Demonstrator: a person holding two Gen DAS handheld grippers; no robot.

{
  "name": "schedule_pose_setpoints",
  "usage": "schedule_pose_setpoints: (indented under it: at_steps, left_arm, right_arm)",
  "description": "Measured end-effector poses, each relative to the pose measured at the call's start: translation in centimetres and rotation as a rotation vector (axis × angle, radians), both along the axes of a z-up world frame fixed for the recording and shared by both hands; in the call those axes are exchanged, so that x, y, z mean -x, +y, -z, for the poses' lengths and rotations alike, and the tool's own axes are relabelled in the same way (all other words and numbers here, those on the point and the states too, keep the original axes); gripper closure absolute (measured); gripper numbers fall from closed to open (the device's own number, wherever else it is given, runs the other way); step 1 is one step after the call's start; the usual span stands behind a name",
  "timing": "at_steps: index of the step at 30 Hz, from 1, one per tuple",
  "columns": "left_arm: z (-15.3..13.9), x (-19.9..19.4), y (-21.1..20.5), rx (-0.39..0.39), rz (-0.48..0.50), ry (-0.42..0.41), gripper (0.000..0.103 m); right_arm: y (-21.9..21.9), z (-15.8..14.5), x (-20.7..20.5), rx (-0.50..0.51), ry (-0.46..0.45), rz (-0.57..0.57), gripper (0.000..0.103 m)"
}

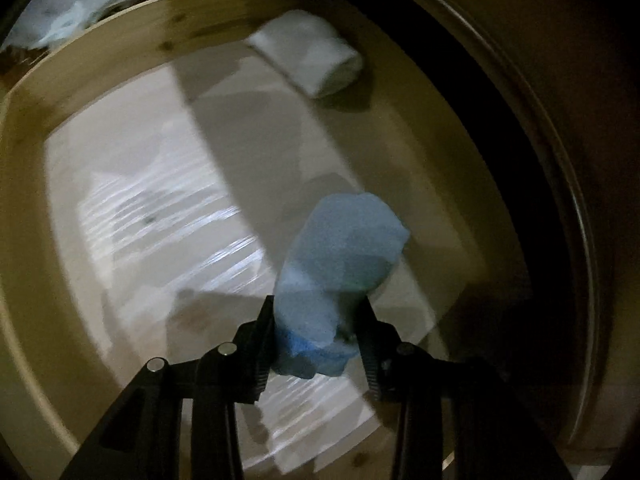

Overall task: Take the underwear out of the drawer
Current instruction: 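Grasp the light blue underwear in the drawer with the right tool, then lift the light blue underwear out of the drawer with the right tool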

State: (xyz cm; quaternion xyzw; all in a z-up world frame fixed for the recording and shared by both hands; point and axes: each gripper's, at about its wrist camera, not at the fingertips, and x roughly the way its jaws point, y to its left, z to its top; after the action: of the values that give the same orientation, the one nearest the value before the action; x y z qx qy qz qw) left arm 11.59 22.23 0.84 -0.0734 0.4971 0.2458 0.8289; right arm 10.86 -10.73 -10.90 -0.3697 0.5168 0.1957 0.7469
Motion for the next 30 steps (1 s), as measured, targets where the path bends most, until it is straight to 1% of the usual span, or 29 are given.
schedule_pose_setpoints:
  at_steps: [2,5,6,7,9,10,13,17,22,26,30]
  left_arm:
    - [0.0,0.0,-0.1,-0.003,0.001,-0.002,0.014]
    - [0.1,-0.1,-0.2,0.002,0.003,-0.002,0.014]
    - [0.2,-0.1,-0.2,0.004,0.004,0.000,0.014]
    - [0.3,-0.1,-0.3,0.005,0.005,0.003,0.014]
    - [0.3,-0.2,-0.4,0.003,0.007,0.006,0.014]
    - [0.2,-0.3,-0.4,0.000,0.008,0.005,0.014]
    - [0.2,-0.3,-0.6,-0.002,0.011,0.002,0.014]
    - [0.5,-0.4,-0.7,-0.003,0.018,0.011,0.014]
    - [0.5,-0.5,-0.8,-0.008,0.023,0.011,0.014]
    - [0.7,-0.6,-1.0,-0.017,0.029,0.017,0.014]
    - [0.9,-0.7,-1.3,-0.016,0.037,0.020,0.014]
  right_arm:
    - [0.1,-0.2,0.6,0.003,0.023,-0.023,0.064]
    - [0.2,-0.5,1.0,0.016,0.006,-0.033,0.058]
    - [0.1,-0.6,0.8,0.007,0.004,-0.027,0.052]
    - [0.2,-0.8,0.9,-0.002,-0.007,-0.019,0.044]
    - [0.3,-1.0,0.5,-0.006,-0.017,-0.017,0.040]
    - [0.8,-0.6,0.8,-0.008,-0.019,-0.015,0.040]
    - [1.2,-0.4,-0.3,-0.017,-0.014,-0.018,0.039]
    - [1.7,0.5,-1.5,0.004,-0.019,-0.016,0.039]
    - [0.6,0.9,-1.8,0.010,-0.001,0.000,0.039]
    - [-0.5,0.8,-2.6,-0.051,0.034,0.041,0.038]
    - [-1.5,0.8,-3.0,-0.094,0.041,0.057,0.038]
